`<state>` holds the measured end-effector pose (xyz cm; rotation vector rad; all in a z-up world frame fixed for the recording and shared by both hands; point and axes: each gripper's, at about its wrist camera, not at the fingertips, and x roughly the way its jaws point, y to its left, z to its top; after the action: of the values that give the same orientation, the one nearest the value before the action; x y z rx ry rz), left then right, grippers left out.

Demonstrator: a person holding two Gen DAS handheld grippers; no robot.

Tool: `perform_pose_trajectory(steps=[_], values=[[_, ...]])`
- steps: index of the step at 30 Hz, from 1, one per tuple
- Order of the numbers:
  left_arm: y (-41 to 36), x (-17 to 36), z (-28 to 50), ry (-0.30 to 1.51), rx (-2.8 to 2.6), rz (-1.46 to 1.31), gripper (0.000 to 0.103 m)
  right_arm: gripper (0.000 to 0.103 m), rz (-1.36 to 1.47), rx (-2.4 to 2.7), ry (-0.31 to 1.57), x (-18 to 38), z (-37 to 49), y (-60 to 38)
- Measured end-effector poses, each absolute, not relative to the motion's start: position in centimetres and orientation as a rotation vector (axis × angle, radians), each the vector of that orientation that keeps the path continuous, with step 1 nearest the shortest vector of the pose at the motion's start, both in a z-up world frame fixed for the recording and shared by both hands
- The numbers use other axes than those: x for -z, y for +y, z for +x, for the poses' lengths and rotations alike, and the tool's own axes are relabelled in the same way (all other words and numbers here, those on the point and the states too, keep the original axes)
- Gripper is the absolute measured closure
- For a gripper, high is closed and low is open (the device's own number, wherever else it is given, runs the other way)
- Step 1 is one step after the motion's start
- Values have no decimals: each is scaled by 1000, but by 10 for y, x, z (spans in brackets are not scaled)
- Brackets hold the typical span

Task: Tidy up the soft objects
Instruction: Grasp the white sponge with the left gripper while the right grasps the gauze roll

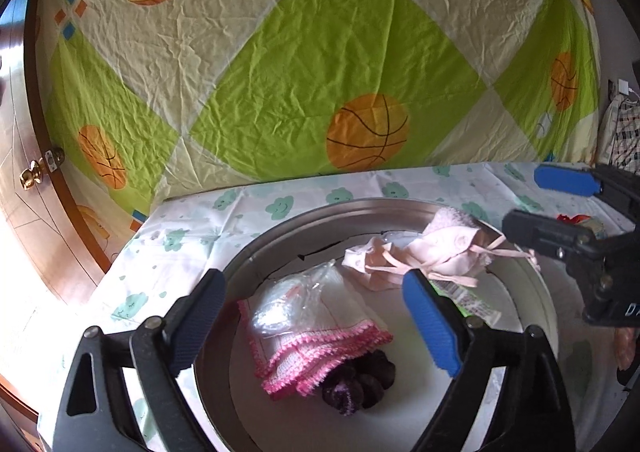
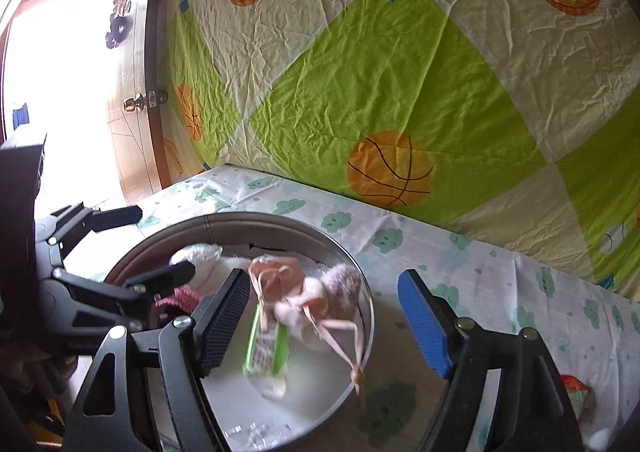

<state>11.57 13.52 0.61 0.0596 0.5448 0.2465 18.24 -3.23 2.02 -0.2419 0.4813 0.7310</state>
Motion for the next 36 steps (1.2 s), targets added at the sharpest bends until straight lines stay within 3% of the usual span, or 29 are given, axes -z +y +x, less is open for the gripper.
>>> perform_pose_trajectory(steps=[8, 20, 36], values=[[66, -15, 87, 442, -128, 42, 1, 24, -189, -635, 513, 2, 150, -136], [-55, 19, 111, 533, 102, 98, 1, 24, -133, -294, 522, 20, 155, -297], [-178, 27, 149, 607, 371, 97, 1, 24, 22, -93, 568, 24, 165, -387]])
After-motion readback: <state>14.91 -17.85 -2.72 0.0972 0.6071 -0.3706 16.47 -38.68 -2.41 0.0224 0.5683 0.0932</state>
